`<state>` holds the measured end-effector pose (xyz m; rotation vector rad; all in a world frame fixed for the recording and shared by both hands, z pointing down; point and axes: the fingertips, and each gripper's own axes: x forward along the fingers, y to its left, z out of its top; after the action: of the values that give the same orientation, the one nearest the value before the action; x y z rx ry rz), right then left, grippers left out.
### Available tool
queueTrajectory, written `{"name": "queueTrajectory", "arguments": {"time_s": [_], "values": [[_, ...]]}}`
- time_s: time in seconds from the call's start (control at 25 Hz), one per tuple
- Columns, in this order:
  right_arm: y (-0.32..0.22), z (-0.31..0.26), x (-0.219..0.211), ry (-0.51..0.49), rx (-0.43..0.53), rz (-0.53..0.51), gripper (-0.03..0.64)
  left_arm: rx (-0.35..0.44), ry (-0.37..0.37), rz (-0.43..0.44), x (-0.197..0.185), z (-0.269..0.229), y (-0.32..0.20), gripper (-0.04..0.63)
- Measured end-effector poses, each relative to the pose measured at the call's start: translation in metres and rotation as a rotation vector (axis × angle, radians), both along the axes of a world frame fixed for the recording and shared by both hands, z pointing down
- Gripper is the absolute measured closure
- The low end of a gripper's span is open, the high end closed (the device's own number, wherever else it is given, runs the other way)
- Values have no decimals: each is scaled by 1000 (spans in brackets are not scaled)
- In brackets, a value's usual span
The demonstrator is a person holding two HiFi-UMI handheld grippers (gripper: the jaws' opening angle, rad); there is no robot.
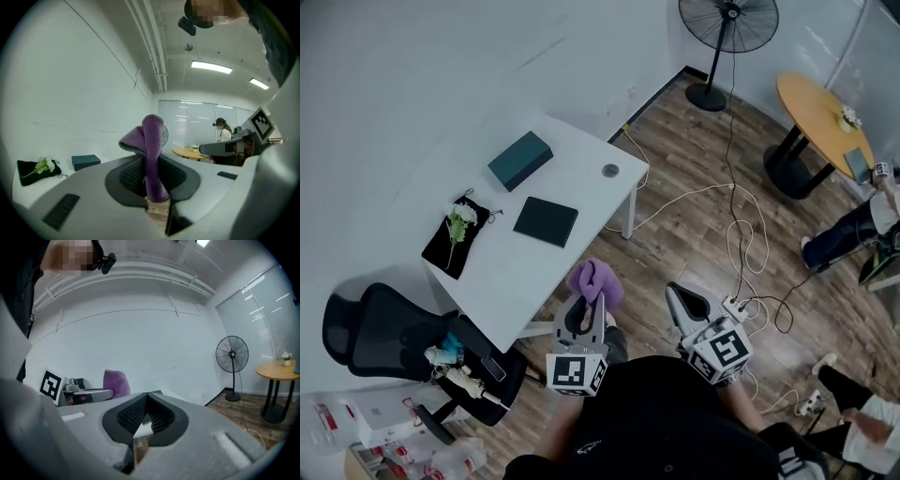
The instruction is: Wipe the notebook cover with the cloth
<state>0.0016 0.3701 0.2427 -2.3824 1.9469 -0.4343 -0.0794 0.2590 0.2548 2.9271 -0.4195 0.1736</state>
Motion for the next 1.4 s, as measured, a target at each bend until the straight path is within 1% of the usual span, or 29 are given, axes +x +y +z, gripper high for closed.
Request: {"name": "queueTrajectory", "arguments": {"time_s": [0.2, 0.36, 0.52, 0.88, 1.0, 1.12, 1.24, 1.4], "values": [[-46, 2, 16, 5, -7, 29, 614, 8, 13, 25, 20, -1, -47, 528], [-85, 1, 23, 22, -11, 33, 614, -3, 21, 34, 31, 2, -86, 528], [-122, 3, 32, 32, -7, 37, 614, 4, 32, 49, 41, 4, -119, 528], [-182, 10, 34, 48, -19, 2, 614, 5, 45, 25, 45, 8, -177, 528], [-198, 11, 33, 46, -27, -25, 614, -3, 39, 8, 43, 11, -188, 528], [-213, 10, 37, 45, -31, -59, 614, -9, 32, -28, 40, 14, -199, 528], [-228, 11, 39, 39, -44, -111, 614, -18, 27, -84, 34, 15, -211, 528], [-254, 13, 44, 35, -40, -199, 614, -21, 19, -178, 28, 16, -227, 528]]}}
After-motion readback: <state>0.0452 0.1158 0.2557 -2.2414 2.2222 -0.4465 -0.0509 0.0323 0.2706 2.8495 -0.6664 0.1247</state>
